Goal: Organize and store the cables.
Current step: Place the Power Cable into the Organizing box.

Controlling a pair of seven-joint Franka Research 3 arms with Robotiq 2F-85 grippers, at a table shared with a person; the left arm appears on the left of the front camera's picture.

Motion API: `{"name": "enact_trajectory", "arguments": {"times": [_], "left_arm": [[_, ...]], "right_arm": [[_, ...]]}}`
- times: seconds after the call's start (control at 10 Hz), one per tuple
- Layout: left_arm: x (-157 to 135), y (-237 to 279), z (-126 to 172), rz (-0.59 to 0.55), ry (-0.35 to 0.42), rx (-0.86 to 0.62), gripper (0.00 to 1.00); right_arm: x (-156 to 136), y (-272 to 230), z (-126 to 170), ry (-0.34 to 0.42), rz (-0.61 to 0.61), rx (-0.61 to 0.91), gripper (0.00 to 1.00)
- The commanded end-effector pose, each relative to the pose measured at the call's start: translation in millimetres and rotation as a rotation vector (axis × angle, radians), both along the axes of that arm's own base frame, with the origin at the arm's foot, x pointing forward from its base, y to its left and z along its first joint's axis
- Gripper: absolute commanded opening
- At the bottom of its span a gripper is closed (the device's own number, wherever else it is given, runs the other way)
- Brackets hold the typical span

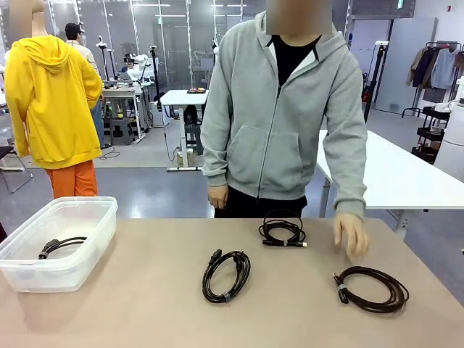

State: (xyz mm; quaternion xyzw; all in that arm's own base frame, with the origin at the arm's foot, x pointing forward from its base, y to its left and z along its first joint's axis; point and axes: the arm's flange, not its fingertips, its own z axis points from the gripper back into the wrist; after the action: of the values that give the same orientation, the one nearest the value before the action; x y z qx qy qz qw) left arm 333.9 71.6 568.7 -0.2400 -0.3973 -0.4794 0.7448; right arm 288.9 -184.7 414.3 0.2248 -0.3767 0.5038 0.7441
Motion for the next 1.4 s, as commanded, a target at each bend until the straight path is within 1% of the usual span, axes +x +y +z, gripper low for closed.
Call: {"name": "enact_trajectory", "arguments": {"times": [0.0, 0.1, 0.2, 0.3, 0.4, 0.5, 0.6, 0.7, 0.8, 0.9, 1.0, 1.1, 1.2, 1.3], "left_arm": [[29.5, -80.7, -17.0, -0.162, 0.037, 0.07, 0.92], [40.9, -120.1, -32.9, -0.244, 0.067, 0.094, 0.92], [51.0, -151.9, -52.2, -0.271, 0.099, 0.184, 0.92], [58.1, -178.9, -63.8, -0.283, 0.084, 0.217, 0.92], [58.6, -206.3, -81.6, -0.33, 0.081, 0.298, 0.92], [51.3, -229.8, -97.3, -0.383, 0.097, 0.318, 0.92], [43.2, -247.3, -113.3, -0.407, 0.111, 0.366, 0.92], [40.4, -261.3, -126.5, -0.407, 0.095, 0.403, 0.92], [37.5, -267.2, -131.2, -0.409, 0.093, 0.424, 0.92], [39.2, -267.2, -131.8, -0.389, 0.095, 0.426, 1.0], [39.3, -263.9, -129.2, -0.38, 0.086, 0.423, 1.0], [38.6, -258.6, -125.5, -0.407, 0.09, 0.426, 1.0], [38.2, -267.7, -132.3, -0.424, 0.094, 0.411, 1.0], [38.2, -267.7, -132.3, -0.424, 0.094, 0.411, 1.0]], "right_arm": [[-0.4, 0.0, 1.0, -0.023, 0.009, 0.012, 1.0], [-0.4, 0.0, 1.0, -0.023, 0.009, 0.012, 1.0], [-0.4, 0.0, 1.0, -0.023, 0.009, 0.012, 1.0], [-0.4, 0.0, 1.0, -0.023, 0.009, 0.012, 1.0], [-0.4, 0.0, 1.0, -0.023, 0.009, 0.012, 1.0], [-0.4, 0.0, 1.0, -0.023, 0.009, 0.012, 1.0], [-0.4, 0.0, 1.0, -0.023, 0.009, 0.012, 1.0], [-0.4, 0.0, 1.0, -0.023, 0.009, 0.012, 1.0], [-0.4, 0.0, 1.0, -0.023, 0.009, 0.012, 1.0], [-0.4, 0.0, 1.0, -0.023, 0.009, 0.012, 1.0], [-0.4, 0.0, 1.0, -0.023, 0.009, 0.012, 1.0], [-0.4, 0.0, 1.0, -0.023, 0.009, 0.012, 1.0], [-0.4, 0.0, 1.0, -0.023, 0.009, 0.012, 1.0], [-0.4, 0.0, 1.0, -0.023, 0.009, 0.012, 1.0]]}}
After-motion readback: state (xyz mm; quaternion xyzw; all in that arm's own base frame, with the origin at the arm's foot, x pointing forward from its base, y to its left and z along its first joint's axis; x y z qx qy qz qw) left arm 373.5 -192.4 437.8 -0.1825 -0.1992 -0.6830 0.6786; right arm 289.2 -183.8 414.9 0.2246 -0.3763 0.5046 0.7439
